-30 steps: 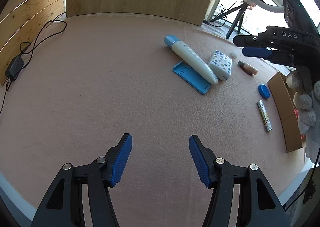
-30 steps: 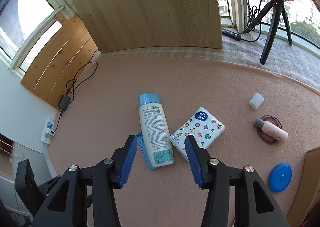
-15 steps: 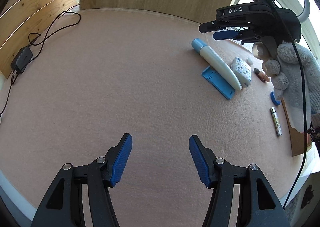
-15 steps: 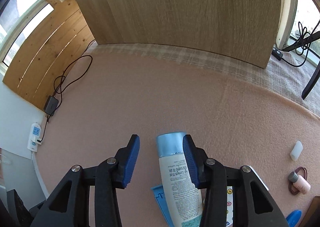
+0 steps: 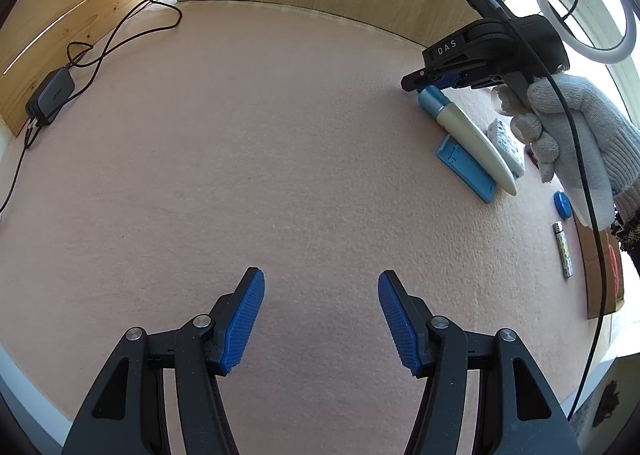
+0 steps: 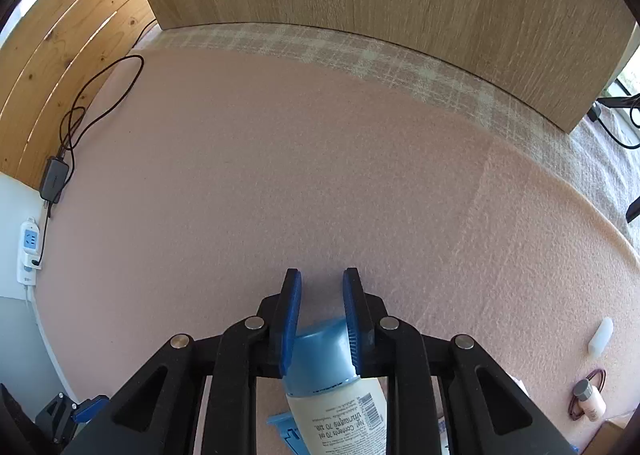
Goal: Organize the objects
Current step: 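Move the right tool to the white lotion bottle and grasp it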
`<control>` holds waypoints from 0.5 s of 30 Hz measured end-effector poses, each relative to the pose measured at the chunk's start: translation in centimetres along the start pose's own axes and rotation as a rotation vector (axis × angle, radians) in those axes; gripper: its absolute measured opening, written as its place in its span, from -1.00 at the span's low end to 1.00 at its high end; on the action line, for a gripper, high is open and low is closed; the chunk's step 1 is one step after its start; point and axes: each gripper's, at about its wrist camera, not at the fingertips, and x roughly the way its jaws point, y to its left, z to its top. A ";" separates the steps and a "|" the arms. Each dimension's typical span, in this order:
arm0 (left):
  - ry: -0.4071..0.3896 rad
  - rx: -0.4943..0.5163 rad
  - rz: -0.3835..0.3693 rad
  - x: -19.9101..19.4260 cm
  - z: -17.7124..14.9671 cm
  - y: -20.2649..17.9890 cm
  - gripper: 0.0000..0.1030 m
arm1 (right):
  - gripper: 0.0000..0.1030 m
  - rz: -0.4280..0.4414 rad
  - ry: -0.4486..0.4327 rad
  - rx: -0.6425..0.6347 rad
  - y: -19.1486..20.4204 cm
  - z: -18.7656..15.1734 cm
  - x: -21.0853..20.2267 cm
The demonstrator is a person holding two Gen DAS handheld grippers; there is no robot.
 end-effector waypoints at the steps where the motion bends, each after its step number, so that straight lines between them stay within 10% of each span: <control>1: 0.000 -0.001 -0.004 0.1 0.0 -0.1 0.23 | -0.64 0.019 0.002 0.018 -0.4 -0.6 -0.3; 15: -0.005 0.061 -0.054 0.5 0.4 -4.6 0.22 | -0.63 0.224 -0.082 0.173 -4.4 -12.3 -6.0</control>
